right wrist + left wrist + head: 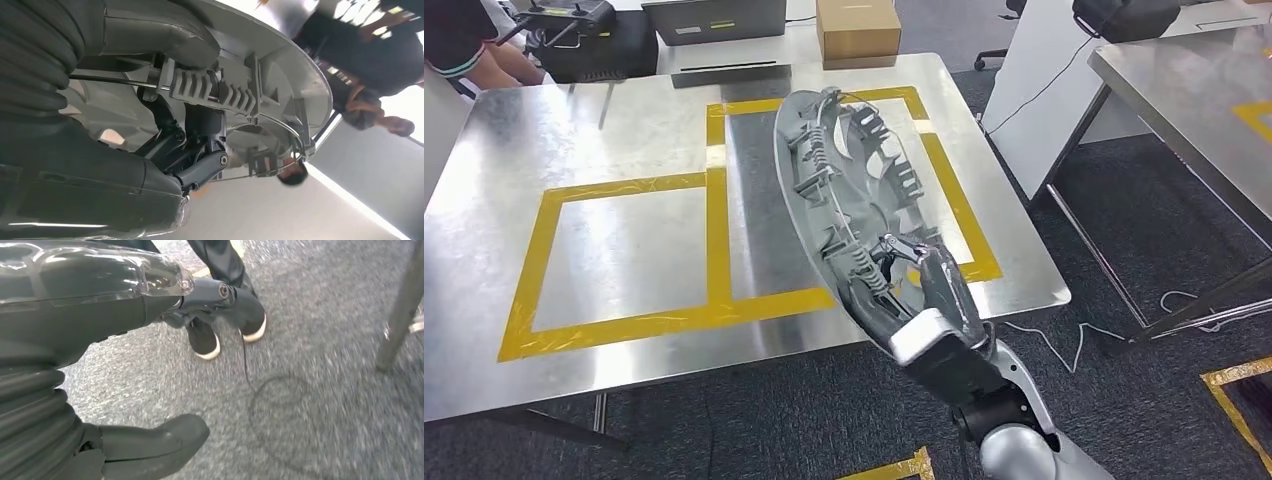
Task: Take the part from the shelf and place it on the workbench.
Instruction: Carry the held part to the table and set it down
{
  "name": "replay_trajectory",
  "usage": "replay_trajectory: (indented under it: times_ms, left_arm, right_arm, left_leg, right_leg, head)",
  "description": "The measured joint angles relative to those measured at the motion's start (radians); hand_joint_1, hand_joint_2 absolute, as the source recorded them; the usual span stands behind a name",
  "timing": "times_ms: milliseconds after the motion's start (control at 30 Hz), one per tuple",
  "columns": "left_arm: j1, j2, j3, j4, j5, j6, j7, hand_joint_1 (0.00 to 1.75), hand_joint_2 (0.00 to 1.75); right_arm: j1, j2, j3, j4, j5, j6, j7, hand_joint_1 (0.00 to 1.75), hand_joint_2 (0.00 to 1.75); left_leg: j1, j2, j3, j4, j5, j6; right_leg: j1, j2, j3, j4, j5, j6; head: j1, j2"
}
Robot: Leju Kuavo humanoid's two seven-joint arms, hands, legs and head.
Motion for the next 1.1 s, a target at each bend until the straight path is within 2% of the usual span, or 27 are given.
replay_trajectory:
  times_ms: [67,167,200,233,267,300,367,400,467,533,800,867,900,1000,1033,1100]
  left_arm:
    - [-0.014,-0.007,-0.012,0.0,-0.001,-0.016,0.018,0.0,1.75]
    - [-0.034,-0.015,-0.043,-0.001,-0.002,-0.036,0.043,0.0,1.75]
    - [-0.037,-0.018,-0.051,-0.001,-0.002,-0.04,0.047,0.0,1.75]
    - [-0.039,-0.02,-0.058,-0.001,-0.002,-0.044,0.049,0.0,1.75]
    - [-0.041,-0.022,-0.066,-0.001,-0.002,-0.047,0.05,0.0,1.75]
    - [-0.043,-0.024,-0.073,-0.001,-0.002,-0.05,0.051,0.0,1.75]
    - [-0.048,-0.03,-0.089,-0.002,-0.002,-0.054,0.052,0.0,1.75]
    - [-0.049,-0.033,-0.097,-0.002,-0.002,-0.056,0.053,0.0,1.75]
    - [-0.047,-0.04,-0.109,-0.003,-0.002,-0.057,0.054,0.0,1.75]
    - [-0.046,-0.045,-0.119,-0.004,-0.002,-0.06,0.054,0.0,1.75]
    - [-0.047,-0.065,-0.147,-0.006,-0.002,-0.067,0.054,0.0,1.75]
    - [-0.047,-0.067,-0.154,-0.008,-0.002,-0.067,0.054,0.0,1.75]
    - [-0.047,-0.067,-0.156,-0.009,-0.002,-0.068,0.054,0.0,1.75]
    - [-0.046,-0.068,-0.162,-0.01,-0.002,-0.07,0.056,0.0,1.75]
    - [-0.046,-0.068,-0.164,-0.01,-0.002,-0.071,0.058,0.0,1.75]
    - [-0.045,-0.068,-0.169,-0.011,-0.002,-0.072,0.062,0.0,1.75]
  right_arm:
    - [-0.094,0.031,0.054,0.079,0.148,0.045,0.044,1.75,1.75]
    - [-0.237,0.109,0.142,0.277,0.205,0.12,0.035,1.75,1.75]
    - [-0.272,0.136,0.169,0.351,0.204,0.141,0.022,1.75,1.75]
    - [-0.3,0.16,0.194,0.424,0.205,0.161,0.008,1.75,1.75]
    - [-0.326,0.182,0.219,0.495,0.208,0.183,-0.002,1.75,1.75]
    - [-0.349,0.204,0.244,0.568,0.212,0.203,-0.007,1.75,1.75]
    - [-0.385,0.236,0.281,0.696,0.221,0.232,-0.007,1.75,1.75]
    - [-0.399,0.247,0.295,0.754,0.225,0.241,-0.005,1.75,1.75]
    - [-0.417,0.26,0.323,0.855,0.235,0.258,-0.002,1.75,1.75]
    - [-0.429,0.27,0.349,0.945,0.248,0.278,0.006,1.75,1.75]
    - [-0.466,0.29,0.393,1.146,0.227,0.296,0.01,1.75,1.75]
    - [-0.474,0.297,0.399,1.172,0.224,0.295,0.009,1.75,1.75]
    - [-0.477,0.3,0.401,1.183,0.22,0.294,0.009,1.75,1.75]
    - [-0.48,0.307,0.405,1.208,0.203,0.287,0.006,1.75,1.75]
    - [-0.48,0.308,0.406,1.214,0.197,0.282,0.005,1.75,1.75]
    - [-0.481,0.309,0.408,1.224,0.19,0.273,0.01,1.75,1.75]
  left_leg:
    - [-0.001,-0.014,-0.021,0.037,-0.026,-0.01]
    - [0.002,-0.035,-0.1,0.196,-0.103,-0.022]
    - [0.002,-0.035,-0.115,0.229,-0.108,-0.026]
    - [0.003,-0.034,-0.113,0.228,-0.096,-0.029]
    - [0.004,-0.033,-0.093,0.19,-0.067,-0.031]
    - [0.006,-0.029,-0.061,0.124,-0.034,-0.032]
    - [0.007,-0.024,-0.006,0.017,0.006,-0.024]
    - [0.007,-0.023,0.005,-0.008,0.009,-0.018]
    - [0.008,-0.026,0.004,-0.012,0.009,-0.007]
    - [0.007,-0.027,0.003,-0.013,0.008,-0.005]
    - [0.0,-0.024,0.007,-0.012,0.001,0.009]
    - [-0.001,-0.023,0.01,-0.012,-0.001,0.013]
    - [-0.001,-0.024,0.012,-0.012,-0.002,0.014]
    - [-0.001,-0.026,0.018,-0.012,-0.004,0.017]
    - [-0.001,-0.027,0.019,-0.012,-0.004,0.018]
    - [-0.001,-0.03,0.022,-0.012,-0.004,0.018]
  right_leg:
    - [-0.007,-0.003,0.0,-0.023,0.018,0.003]
    - [-0.01,-0.009,-0.007,-0.029,0.03,0.002]
    - [-0.01,-0.013,-0.008,-0.028,0.031,0.003]
    - [-0.01,-0.016,-0.009,-0.025,0.03,0.004]
    - [-0.011,-0.02,-0.009,-0.022,0.029,0.006]
    - [-0.011,-0.024,-0.01,-0.017,0.026,0.01]
    - [-0.007,-0.032,-0.015,-0.006,0.018,0.021]
    - [-0.005,-0.034,-0.018,-0.001,0.013,0.023]
    - [-0.001,-0.036,-0.021,0.003,0.011,0.013]
    - [-0.001,-0.035,-0.021,0.002,0.013,0.001]
    - [-0.004,-0.032,-0.014,-0.008,0.016,-0.002]
    - [-0.005,-0.031,-0.011,-0.01,0.015,0.001]
    - [-0.005,-0.031,-0.009,-0.011,0.014,0.007]
    - [-0.007,-0.031,-0.001,-0.015,0.011,0.031]
    - [-0.007,-0.032,0.001,-0.015,0.01,0.036]
    - [-0.008,-0.032,0.003,-0.016,0.009,0.039]
  head:
    - [-0.008,0.0]
    - [-0.033,0.0]
    - [-0.04,0.0]
    - [-0.045,0.0]
    - [-0.049,0.0]
    - [-0.054,0.0]
    - [-0.064,0.0]
    - [-0.066,0.0]
    - [-0.062,0.0]
    - [-0.056,0.0]
    - [-0.034,0.0]
    - [-0.033,0.0]
    - [-0.033,0.0]
    - [-0.034,0.0]
    - [-0.034,0.0]
    - [-0.035,0.0]
